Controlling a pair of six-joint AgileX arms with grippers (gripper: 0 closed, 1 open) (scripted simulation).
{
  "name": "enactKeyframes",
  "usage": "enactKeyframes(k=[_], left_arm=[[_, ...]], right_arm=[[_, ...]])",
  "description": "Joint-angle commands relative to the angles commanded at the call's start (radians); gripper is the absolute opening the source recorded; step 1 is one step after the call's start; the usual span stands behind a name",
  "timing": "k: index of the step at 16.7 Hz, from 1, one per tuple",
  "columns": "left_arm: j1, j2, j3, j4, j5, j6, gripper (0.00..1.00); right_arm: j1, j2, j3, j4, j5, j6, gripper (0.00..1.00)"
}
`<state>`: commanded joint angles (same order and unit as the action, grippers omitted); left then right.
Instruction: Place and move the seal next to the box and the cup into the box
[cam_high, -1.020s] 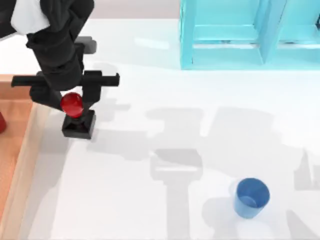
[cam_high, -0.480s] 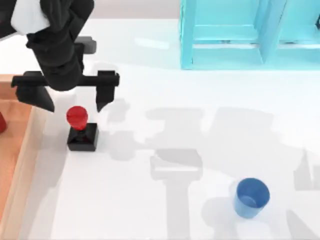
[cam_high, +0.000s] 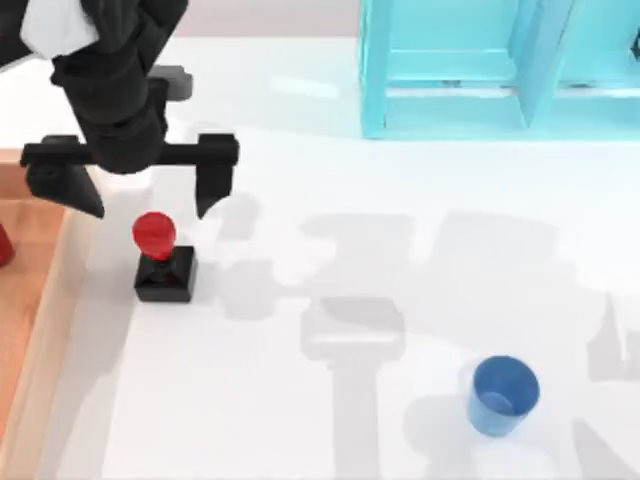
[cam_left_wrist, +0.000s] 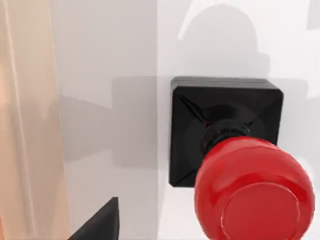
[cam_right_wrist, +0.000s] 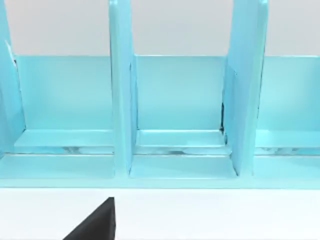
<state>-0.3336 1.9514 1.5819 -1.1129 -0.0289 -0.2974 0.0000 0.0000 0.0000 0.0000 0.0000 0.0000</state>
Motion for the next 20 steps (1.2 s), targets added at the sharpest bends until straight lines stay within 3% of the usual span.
enactKeyframes(k=[7,14,17,20], left_arm=[[-0.002,0.013,0.334,-0.32,0.0,-0.004,1.0],[-0.001,0.011,0.379,-0.362,-0.001,-0.006,1.0],[-0.069,0.072,0.445,-0.377,-0.005,-0.074,1.0],[-0.224,0.196,0.579,-0.402,-0.015,-0.228,1.0]], right_arm=[[0.0,0.0,0.0,0.0,0.0,0.0,1.0],[0.0,0.0,0.0,0.0,0.0,0.0,1.0],[0.0,0.0,0.0,0.0,0.0,0.0,1.0],[0.0,0.0,0.0,0.0,0.0,0.0,1.0]])
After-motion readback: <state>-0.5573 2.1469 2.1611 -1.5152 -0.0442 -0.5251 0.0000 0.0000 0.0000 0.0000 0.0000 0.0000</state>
